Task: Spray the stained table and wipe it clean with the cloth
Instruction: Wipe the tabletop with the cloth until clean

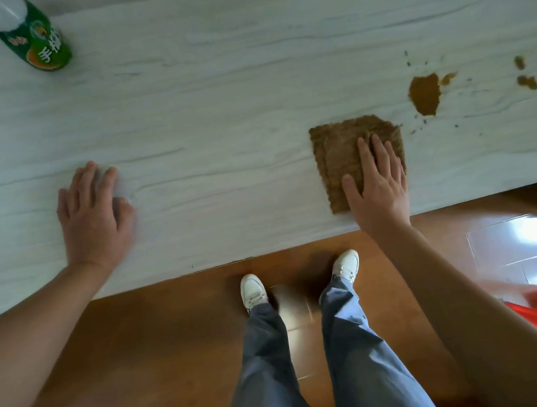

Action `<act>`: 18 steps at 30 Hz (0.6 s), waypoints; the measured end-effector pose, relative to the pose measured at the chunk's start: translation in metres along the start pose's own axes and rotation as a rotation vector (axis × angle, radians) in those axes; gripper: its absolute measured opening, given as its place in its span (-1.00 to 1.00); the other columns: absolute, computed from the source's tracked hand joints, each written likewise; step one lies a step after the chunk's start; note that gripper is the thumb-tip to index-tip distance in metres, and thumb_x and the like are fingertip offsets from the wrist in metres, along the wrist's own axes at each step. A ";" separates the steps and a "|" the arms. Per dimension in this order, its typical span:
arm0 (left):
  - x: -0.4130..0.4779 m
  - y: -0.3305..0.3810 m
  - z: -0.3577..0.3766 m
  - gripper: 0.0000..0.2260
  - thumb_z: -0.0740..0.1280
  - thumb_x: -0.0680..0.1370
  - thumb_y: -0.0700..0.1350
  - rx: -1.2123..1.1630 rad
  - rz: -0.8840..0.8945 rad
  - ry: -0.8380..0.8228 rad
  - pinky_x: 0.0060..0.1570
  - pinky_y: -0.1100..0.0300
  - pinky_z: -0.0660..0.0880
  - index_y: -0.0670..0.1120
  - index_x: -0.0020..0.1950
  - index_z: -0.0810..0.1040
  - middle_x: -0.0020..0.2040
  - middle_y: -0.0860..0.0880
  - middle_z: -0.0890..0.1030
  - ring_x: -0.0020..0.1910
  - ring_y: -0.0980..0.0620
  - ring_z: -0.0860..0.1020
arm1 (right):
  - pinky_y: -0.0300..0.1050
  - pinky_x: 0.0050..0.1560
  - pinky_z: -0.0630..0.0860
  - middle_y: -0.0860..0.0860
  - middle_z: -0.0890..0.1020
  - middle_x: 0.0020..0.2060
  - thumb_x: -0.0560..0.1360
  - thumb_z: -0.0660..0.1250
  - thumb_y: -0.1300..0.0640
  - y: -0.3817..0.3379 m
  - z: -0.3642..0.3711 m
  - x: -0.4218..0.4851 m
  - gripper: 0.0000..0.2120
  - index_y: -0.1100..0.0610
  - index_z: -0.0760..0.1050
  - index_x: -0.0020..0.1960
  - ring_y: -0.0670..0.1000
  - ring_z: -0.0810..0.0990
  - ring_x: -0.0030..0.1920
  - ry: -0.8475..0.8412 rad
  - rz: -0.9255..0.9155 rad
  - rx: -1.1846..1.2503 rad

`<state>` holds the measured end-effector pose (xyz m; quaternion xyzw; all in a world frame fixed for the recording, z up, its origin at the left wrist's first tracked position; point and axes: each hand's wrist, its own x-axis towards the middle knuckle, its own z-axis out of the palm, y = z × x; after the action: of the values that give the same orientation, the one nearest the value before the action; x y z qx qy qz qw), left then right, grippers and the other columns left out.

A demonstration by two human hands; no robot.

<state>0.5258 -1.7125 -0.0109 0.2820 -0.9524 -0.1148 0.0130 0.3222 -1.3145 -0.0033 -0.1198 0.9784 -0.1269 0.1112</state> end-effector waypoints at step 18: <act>0.048 0.342 0.082 -0.51 0.13 0.66 0.06 -0.080 0.080 -0.081 0.59 -0.24 0.04 -0.08 0.56 0.33 0.63 -0.20 0.25 0.63 -0.24 0.14 | 0.08 0.62 -0.07 0.01 0.04 0.65 0.63 0.14 -0.13 0.184 -0.067 0.054 -0.34 -0.01 0.00 0.66 0.06 -0.08 0.64 -0.011 0.038 0.008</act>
<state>0.2957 -1.4420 -0.0157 0.2378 -0.9574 -0.1637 -0.0099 0.2164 -1.1410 -0.0009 -0.1013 0.9793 -0.1282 0.1196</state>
